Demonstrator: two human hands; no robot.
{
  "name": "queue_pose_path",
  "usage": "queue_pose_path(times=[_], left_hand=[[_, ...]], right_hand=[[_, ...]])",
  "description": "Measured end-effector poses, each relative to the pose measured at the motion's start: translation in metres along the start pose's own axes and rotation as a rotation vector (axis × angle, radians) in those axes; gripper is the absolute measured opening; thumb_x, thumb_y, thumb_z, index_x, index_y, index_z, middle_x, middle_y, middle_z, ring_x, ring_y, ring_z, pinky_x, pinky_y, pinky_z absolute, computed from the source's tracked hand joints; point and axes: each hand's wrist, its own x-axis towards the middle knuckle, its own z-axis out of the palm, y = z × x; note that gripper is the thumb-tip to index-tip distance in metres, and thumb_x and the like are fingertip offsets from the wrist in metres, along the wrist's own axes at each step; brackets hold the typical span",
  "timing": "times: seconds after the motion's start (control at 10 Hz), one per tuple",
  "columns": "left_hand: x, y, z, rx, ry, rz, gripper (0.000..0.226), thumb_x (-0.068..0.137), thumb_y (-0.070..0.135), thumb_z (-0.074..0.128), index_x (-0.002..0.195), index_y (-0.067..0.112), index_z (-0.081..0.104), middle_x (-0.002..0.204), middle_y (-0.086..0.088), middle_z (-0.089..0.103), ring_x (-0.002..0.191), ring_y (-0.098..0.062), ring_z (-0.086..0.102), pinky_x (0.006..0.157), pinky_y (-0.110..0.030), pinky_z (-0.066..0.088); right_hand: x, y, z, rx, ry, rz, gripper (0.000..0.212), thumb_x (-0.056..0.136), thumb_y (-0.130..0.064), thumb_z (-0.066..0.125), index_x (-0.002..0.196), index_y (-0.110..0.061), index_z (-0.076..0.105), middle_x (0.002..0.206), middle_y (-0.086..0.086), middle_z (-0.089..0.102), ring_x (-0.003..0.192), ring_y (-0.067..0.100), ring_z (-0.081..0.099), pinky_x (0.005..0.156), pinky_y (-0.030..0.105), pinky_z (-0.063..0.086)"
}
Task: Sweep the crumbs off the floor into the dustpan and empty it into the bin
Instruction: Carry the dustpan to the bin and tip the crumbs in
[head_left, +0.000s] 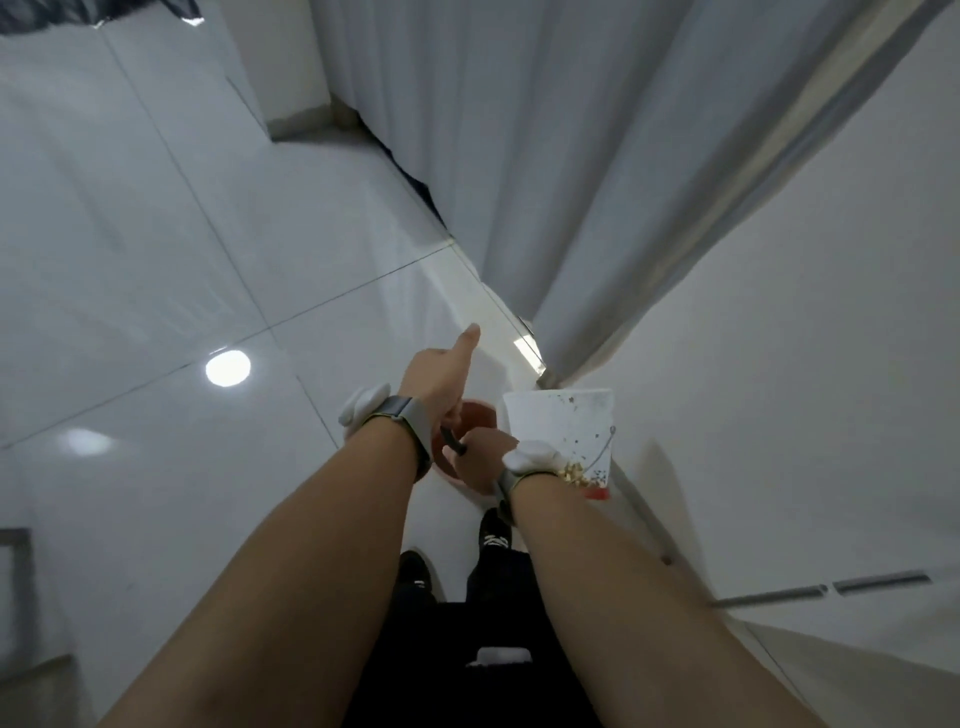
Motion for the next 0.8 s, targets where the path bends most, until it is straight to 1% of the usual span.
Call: queue_pose_path(times=[0.1,0.2,0.3,0.4,0.5,0.6,0.7,0.8], left_hand=[[0.011,-0.030,-0.013,-0.043,0.123,-0.043,0.050,0.084,0.062,0.048,0.060,0.019,0.037,0.045,0.000,0.038,0.036,-0.021,0.035,0.046,-0.027,0.037],[0.015,-0.061,-0.022,-0.104,0.213,-0.109,0.046,0.090,0.050,0.046,0.059,0.017,0.037,0.048,-0.002,0.038,0.036,-0.021,0.035,0.044,-0.026,0.037],[0.018,-0.086,-0.032,-0.196,0.276,-0.166,0.043,0.093,0.041,0.044,0.059,0.015,0.036,0.050,-0.004,0.036,0.038,-0.020,0.034,0.044,-0.027,0.036],[0.018,-0.098,-0.041,-0.289,0.293,-0.234,0.040,0.092,0.037,0.045,0.061,0.014,0.037,0.050,-0.005,0.035,0.038,-0.020,0.034,0.042,-0.026,0.035],[0.017,-0.105,-0.044,-0.319,0.303,-0.291,0.034,0.086,0.035,0.047,0.062,0.012,0.041,0.050,-0.006,0.039,0.038,-0.021,0.038,0.043,-0.024,0.037],[0.021,-0.111,-0.047,-0.403,0.300,-0.309,0.034,0.091,0.034,0.044,0.065,0.012,0.040,0.048,-0.006,0.036,0.031,-0.021,0.036,0.041,-0.024,0.034],[0.023,-0.120,-0.055,-0.499,0.315,-0.348,0.033,0.091,0.034,0.043,0.067,0.013,0.037,0.044,-0.003,0.032,0.028,-0.020,0.031,0.040,-0.023,0.030],[0.023,-0.131,-0.057,-0.569,0.328,-0.390,0.033,0.092,0.036,0.043,0.068,0.013,0.038,0.042,-0.001,0.030,0.027,-0.018,0.028,0.041,-0.022,0.028]], right_hand=[[0.015,-0.001,0.020,-0.108,-0.101,0.012,0.036,0.102,-0.031,0.041,0.119,-0.006,0.062,0.116,0.012,0.063,0.105,0.028,0.060,0.088,0.036,0.048],[0.026,0.003,0.039,-0.183,-0.158,-0.060,0.035,0.102,-0.024,0.038,0.120,-0.009,0.063,0.123,0.010,0.063,0.108,0.025,0.060,0.088,0.032,0.045],[0.024,-0.004,0.055,-0.305,-0.172,-0.104,0.027,0.097,-0.022,0.047,0.108,-0.007,0.067,0.112,0.014,0.067,0.100,0.030,0.064,0.070,0.034,0.042],[0.031,-0.005,0.062,-0.334,-0.183,-0.142,0.023,0.092,-0.028,0.048,0.074,-0.020,0.060,0.088,0.003,0.066,0.075,0.025,0.062,0.063,0.028,0.042],[0.037,-0.005,0.071,-0.385,-0.217,-0.148,0.030,0.090,-0.031,0.048,0.062,-0.022,0.047,0.078,0.000,0.057,0.071,0.025,0.057,0.067,0.030,0.046],[0.040,-0.008,0.077,-0.420,-0.212,-0.176,0.031,0.088,-0.033,0.049,0.059,-0.022,0.047,0.066,-0.004,0.053,0.061,0.022,0.054,0.059,0.027,0.041],[0.044,-0.010,0.079,-0.487,-0.213,-0.235,0.029,0.087,-0.031,0.050,0.059,-0.022,0.047,0.060,-0.005,0.047,0.054,0.019,0.049,0.050,0.024,0.033],[0.047,-0.012,0.081,-0.548,-0.250,-0.261,0.027,0.086,-0.026,0.051,0.060,-0.020,0.049,0.061,-0.005,0.048,0.051,0.012,0.046,0.046,0.021,0.029]])
